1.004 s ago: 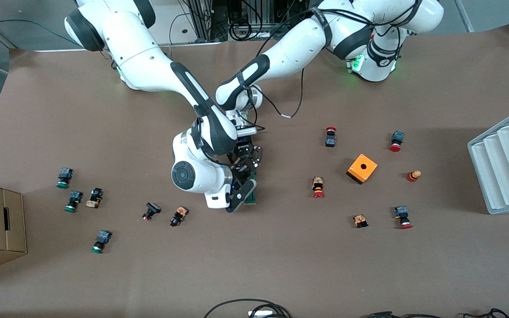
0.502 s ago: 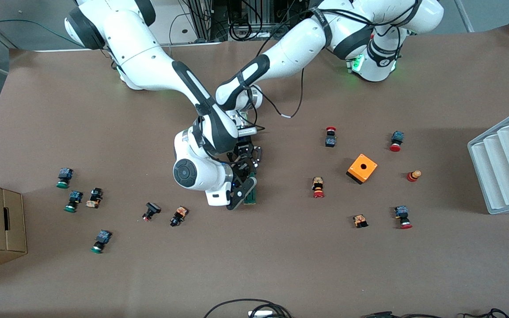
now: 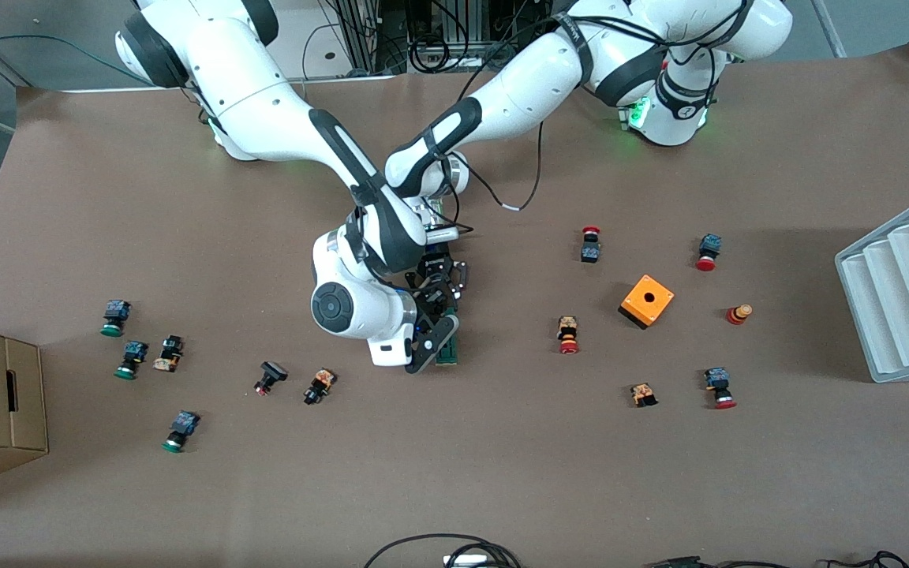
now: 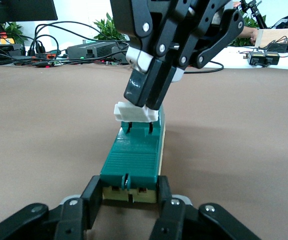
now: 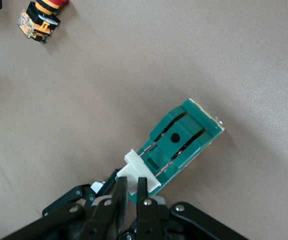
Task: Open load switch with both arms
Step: 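Press the white lever down flat onto the switch body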
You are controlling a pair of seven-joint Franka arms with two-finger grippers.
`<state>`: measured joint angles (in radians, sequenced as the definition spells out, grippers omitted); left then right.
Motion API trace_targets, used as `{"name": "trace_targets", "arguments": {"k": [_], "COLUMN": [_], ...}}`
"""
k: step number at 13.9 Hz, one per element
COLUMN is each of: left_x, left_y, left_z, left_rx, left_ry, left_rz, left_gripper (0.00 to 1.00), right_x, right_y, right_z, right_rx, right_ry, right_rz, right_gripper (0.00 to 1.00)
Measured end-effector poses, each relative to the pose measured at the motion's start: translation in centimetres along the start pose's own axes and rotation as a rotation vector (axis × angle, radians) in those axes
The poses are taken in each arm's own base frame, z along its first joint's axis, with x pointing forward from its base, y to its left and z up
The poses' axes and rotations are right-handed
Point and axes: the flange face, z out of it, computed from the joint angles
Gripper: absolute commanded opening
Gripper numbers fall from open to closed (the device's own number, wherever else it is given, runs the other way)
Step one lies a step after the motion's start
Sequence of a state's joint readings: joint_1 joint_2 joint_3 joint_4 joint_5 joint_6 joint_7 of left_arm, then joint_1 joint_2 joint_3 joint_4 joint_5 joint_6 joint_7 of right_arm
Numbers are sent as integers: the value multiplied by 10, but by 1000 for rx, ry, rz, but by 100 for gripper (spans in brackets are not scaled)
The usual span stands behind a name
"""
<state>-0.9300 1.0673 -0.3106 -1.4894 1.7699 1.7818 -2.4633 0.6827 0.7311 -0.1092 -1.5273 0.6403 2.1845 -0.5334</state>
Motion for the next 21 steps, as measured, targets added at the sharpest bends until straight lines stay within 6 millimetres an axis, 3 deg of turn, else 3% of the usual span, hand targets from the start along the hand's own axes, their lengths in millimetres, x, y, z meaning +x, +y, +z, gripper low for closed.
{"name": "trace_targets", "arguments": {"k": [21], "left_x": [0], "left_y": [0], "left_z": [0], "left_rx": [0], "left_ry": [0], "left_rz": [5], "left_gripper": [50], "right_x": [-5], "right_y": [-3], "right_z": [18], "right_rx": [-26], "right_ry": [11], "right_rz": [-2], "right_gripper": [10]}}
